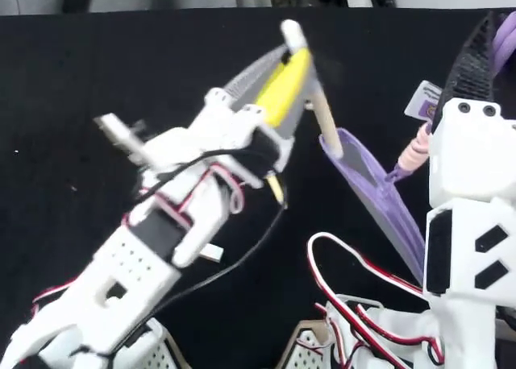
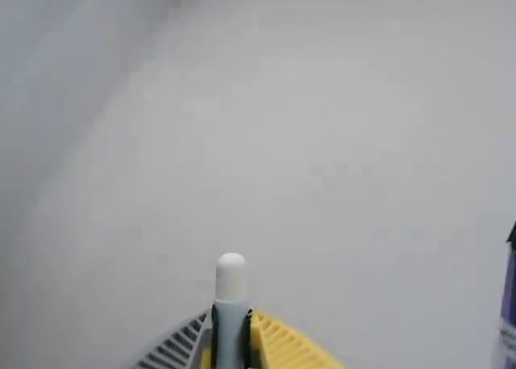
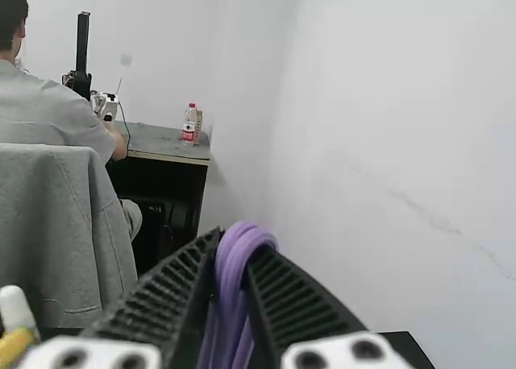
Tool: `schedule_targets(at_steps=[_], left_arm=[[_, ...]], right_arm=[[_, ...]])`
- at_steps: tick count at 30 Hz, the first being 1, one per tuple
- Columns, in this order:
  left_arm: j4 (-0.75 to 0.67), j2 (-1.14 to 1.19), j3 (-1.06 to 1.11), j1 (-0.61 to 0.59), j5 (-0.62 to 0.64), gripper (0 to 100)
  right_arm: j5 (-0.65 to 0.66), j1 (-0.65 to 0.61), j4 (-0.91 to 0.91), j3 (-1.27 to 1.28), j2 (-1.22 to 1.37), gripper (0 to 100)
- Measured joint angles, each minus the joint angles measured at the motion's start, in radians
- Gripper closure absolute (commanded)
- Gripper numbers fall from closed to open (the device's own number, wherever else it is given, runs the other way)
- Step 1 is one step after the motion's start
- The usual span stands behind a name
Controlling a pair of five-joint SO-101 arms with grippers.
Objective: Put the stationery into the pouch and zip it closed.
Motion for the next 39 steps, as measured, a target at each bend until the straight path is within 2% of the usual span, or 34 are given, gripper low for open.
schedule_targets(at_steps=[6, 14, 19, 23, 26, 29, 34, 39], left_arm=[[-0.018, 0.178, 0.000, 0.015, -0.011, 97], [-0.025, 0.301, 0.000, 0.029, -0.008, 97], [-0.026, 0.342, 0.000, 0.100, -0.021, 97], [-0.026, 0.364, 0.006, 0.146, -0.023, 88], [-0.025, 0.364, 0.006, 0.146, -0.023, 86], [0.058, 0.364, 0.003, 0.155, -0.025, 86], [0.290, 0.322, -0.081, 0.143, -0.026, 86], [0.537, 0.144, -0.224, -0.048, -0.028, 86]], right_arm=[[0.000, 0.000, 0.000, 0.000, 0.000, 98.6], [0.000, 0.000, 0.000, 0.000, 0.000, 98.6], [0.000, 0.000, 0.000, 0.000, 0.000, 98.6], [0.000, 0.000, 0.000, 0.000, 0.000, 98.6], [0.000, 0.000, 0.000, 0.000, 0.002, 98.6], [0.000, 0.000, 0.000, 0.000, 0.002, 98.6], [0.000, 0.000, 0.000, 0.000, 0.002, 98.6], [0.000, 0.000, 0.000, 0.000, 0.002, 98.6]])
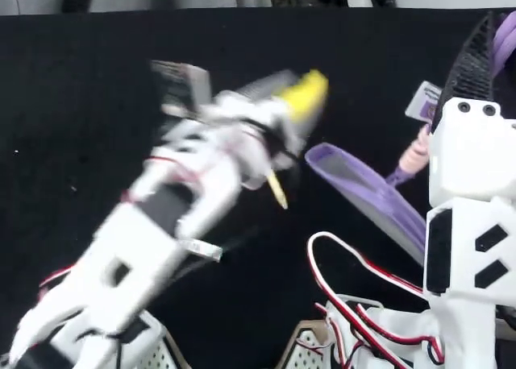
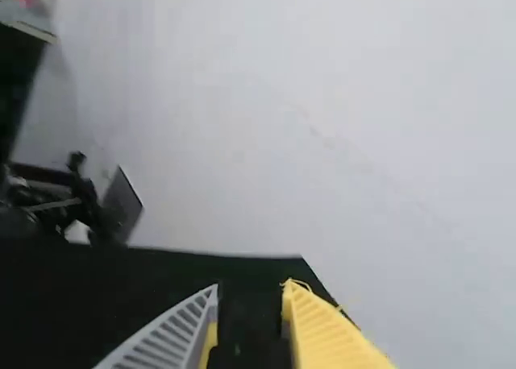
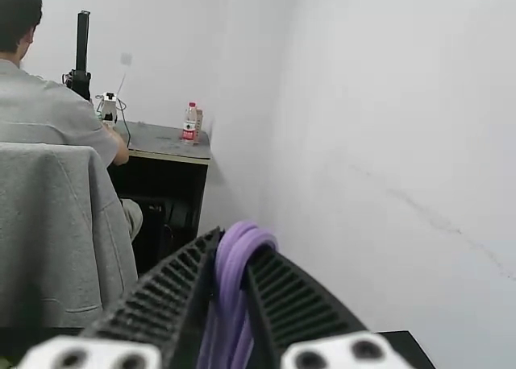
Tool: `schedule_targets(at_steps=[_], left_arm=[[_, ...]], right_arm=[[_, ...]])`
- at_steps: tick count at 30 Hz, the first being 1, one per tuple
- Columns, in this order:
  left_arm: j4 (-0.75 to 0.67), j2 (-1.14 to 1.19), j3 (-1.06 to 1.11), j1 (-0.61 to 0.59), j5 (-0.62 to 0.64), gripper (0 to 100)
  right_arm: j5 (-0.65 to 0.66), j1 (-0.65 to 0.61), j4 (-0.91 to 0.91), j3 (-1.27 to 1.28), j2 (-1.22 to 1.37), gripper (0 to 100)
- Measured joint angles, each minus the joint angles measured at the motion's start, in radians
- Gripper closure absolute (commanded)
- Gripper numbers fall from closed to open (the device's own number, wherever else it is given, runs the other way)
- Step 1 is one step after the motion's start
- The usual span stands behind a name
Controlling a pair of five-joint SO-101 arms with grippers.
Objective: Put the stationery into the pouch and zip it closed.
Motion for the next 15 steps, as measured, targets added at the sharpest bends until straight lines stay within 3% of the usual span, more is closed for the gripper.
schedule_targets(at_steps=[8, 15], left_arm=[[0.417, -0.212, -0.258, -0.463, 0.003, 86], [0.500, 0.008, -0.133, -0.525, 0.002, 86]], right_arm=[[0.000, 0.000, 0.000, 0.000, 0.000, 98.6], [0.000, 0.000, 0.000, 0.000, 0.000, 98.6]])
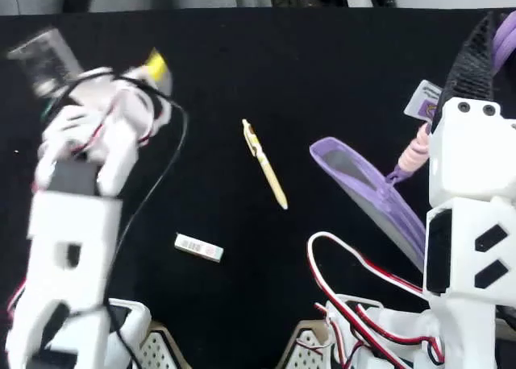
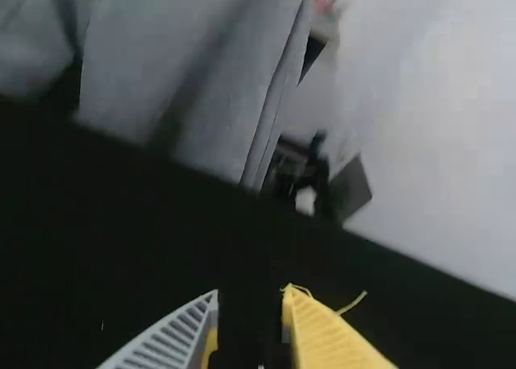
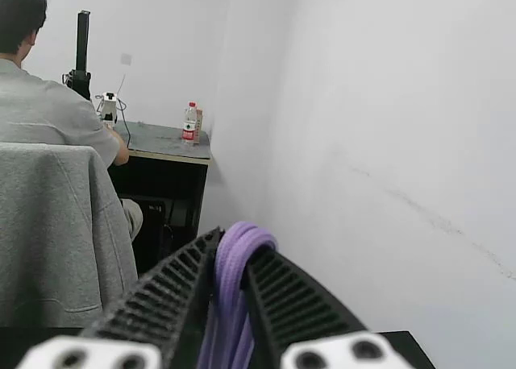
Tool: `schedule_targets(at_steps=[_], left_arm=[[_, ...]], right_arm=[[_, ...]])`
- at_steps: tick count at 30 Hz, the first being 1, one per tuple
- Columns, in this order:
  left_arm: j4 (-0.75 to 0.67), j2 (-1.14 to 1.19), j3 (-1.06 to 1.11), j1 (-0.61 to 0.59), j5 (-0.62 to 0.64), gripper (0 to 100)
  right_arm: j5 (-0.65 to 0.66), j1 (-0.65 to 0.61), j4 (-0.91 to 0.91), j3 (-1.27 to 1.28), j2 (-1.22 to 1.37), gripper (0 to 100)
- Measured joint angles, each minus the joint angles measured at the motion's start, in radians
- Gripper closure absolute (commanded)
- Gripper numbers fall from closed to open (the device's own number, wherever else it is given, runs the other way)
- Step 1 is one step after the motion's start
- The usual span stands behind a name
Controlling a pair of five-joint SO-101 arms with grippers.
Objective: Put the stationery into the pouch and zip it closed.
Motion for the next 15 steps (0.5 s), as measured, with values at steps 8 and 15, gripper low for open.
schedule_targets(at_steps=[8, 15], left_arm=[[0.008, 0.549, -0.104, 0.146, 0.006, 86], [0.011, 1.043, -0.459, 0.239, 0.152, 86]], right_arm=[[0.044, 0.000, 0.000, 0.000, 0.000, 98.6], [0.044, 0.054, 0.000, 0.000, 0.000, 98.6]])
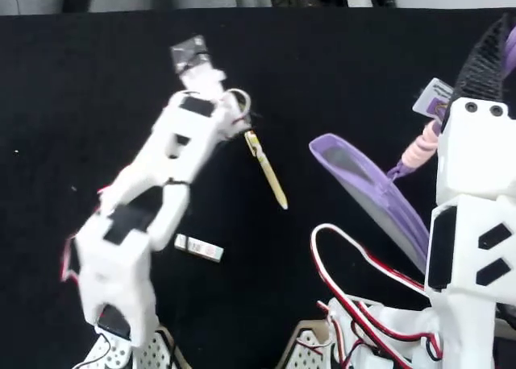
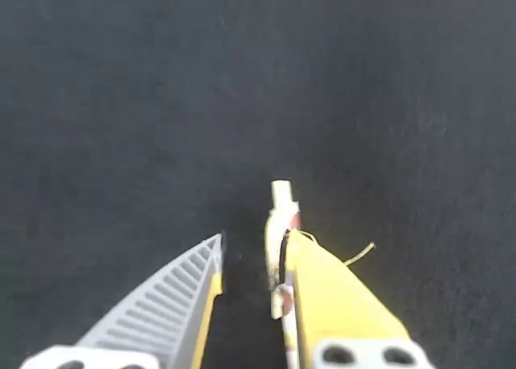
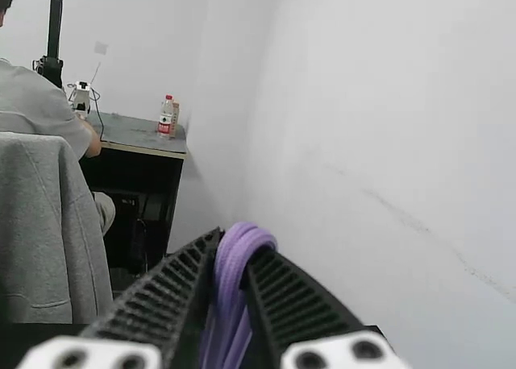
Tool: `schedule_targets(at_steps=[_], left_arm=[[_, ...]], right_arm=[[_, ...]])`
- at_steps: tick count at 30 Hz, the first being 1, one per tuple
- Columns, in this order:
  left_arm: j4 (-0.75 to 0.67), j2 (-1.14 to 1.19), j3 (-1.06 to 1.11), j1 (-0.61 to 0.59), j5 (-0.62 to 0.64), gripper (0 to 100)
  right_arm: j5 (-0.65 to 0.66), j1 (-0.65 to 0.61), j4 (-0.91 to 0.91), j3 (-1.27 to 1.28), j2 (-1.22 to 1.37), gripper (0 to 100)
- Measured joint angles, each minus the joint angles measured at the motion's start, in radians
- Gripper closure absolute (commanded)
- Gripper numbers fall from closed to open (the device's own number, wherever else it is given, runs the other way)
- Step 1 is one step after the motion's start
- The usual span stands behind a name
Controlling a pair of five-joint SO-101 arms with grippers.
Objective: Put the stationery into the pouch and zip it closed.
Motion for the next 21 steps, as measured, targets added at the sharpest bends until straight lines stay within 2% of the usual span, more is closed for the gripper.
schedule_targets(at_steps=[6, 17, 21], left_arm=[[0.000, 0.175, -0.183, 0.077, 0.011, 86], [0.000, 0.318, -0.290, 0.072, 0.055, 86], [0.064, 0.333, -0.315, 0.072, 0.055, 87]], right_arm=[[0.000, 0.000, 0.000, 0.000, 0.000, 98.6], [0.000, 0.002, 0.000, 0.000, 0.000, 98.6], [0.000, 0.002, 0.000, 0.000, 0.000, 98.6]])
